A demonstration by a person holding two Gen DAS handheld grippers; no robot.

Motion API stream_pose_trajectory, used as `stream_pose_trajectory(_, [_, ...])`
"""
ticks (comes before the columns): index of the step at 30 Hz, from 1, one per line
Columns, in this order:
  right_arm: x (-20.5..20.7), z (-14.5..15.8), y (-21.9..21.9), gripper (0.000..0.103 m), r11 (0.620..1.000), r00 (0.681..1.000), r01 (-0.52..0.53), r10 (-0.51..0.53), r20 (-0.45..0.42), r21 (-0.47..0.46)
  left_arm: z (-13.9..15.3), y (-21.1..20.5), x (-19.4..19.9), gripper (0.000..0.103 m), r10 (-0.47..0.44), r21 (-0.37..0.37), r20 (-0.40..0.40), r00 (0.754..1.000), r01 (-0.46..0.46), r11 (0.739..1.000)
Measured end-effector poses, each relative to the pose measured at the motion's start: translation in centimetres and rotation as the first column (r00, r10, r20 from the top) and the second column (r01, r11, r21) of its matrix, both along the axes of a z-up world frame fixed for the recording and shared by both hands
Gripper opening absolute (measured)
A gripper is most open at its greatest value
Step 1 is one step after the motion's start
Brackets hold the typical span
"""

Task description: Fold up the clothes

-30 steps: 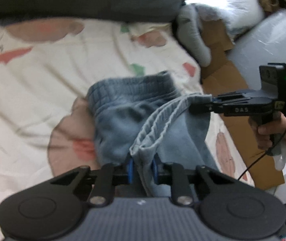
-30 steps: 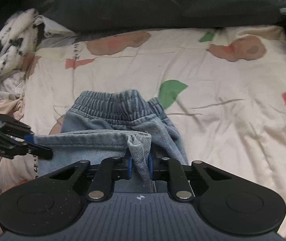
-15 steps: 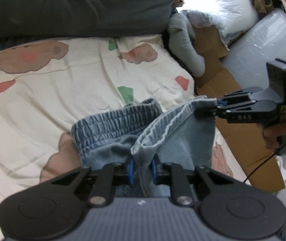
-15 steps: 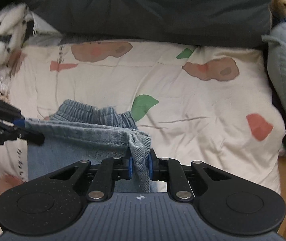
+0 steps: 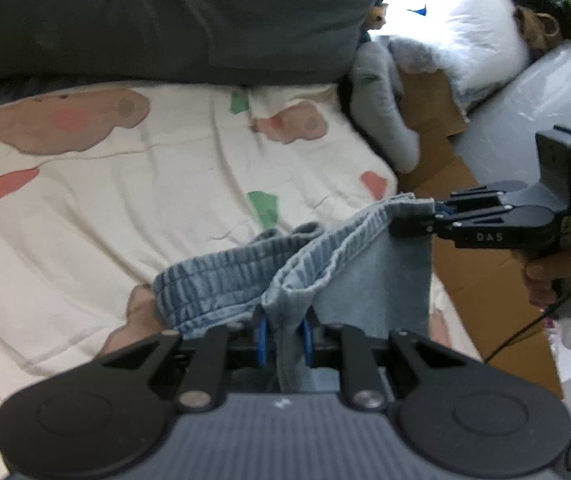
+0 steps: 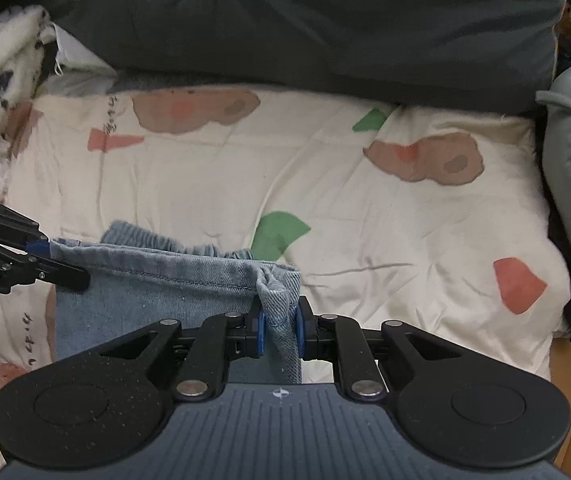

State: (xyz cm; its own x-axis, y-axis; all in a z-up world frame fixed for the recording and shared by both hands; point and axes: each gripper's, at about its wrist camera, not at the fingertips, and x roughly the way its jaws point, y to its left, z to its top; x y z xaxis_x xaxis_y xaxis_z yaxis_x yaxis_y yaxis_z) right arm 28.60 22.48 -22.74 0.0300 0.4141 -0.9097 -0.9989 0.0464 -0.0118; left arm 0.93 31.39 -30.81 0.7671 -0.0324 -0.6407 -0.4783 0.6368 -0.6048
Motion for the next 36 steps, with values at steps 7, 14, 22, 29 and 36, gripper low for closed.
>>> stream_pose_trajectory(7, [0.4, -0.9, 0.3, 0.014, 1.000, 1.000, 0.021, -0.022, -0.008, -0.018, -0.7, 0.1, 0.8, 0.018, 0.007, -0.001, -0.020, 1.000, -0.007, 1.000])
stream_pose_trajectory(14, [0.7, -2.0, 0.9, 0.014, 0.998, 0.999, 0.043, -0.044, -0.012, -0.037, -2.1, 0.9, 0.9, 0.017, 0.028, -0.001, -0.047, 0.999, -0.028, 1.000])
stream_pose_trajectory(22, [0.4, -1.9, 1.6, 0.014, 0.998, 0.998, 0.052, -0.053, -0.018, -0.021, -1.1, 1.5, 0.5, 0.017, 0.028, 0.008, -0.046, 0.999, -0.027, 1.000])
stream_pose_trajectory(29, [0.5, -3.0, 2.1, 0.013, 0.998, 0.998, 0.068, -0.068, -0.003, -0.017, -3.1, 2.3, 1.6, 0.017, 0.034, 0.002, -0.069, 0.997, -0.034, 0.999])
stream_pose_trajectory(36, [1.0, -5.8, 3.0, 0.018, 0.989, 0.990, 0.144, -0.144, 0.003, -0.013, -3.4, 2.6, 2.0, 0.024, 0.037, 0.005, -0.097, 0.995, -0.037, 0.999])
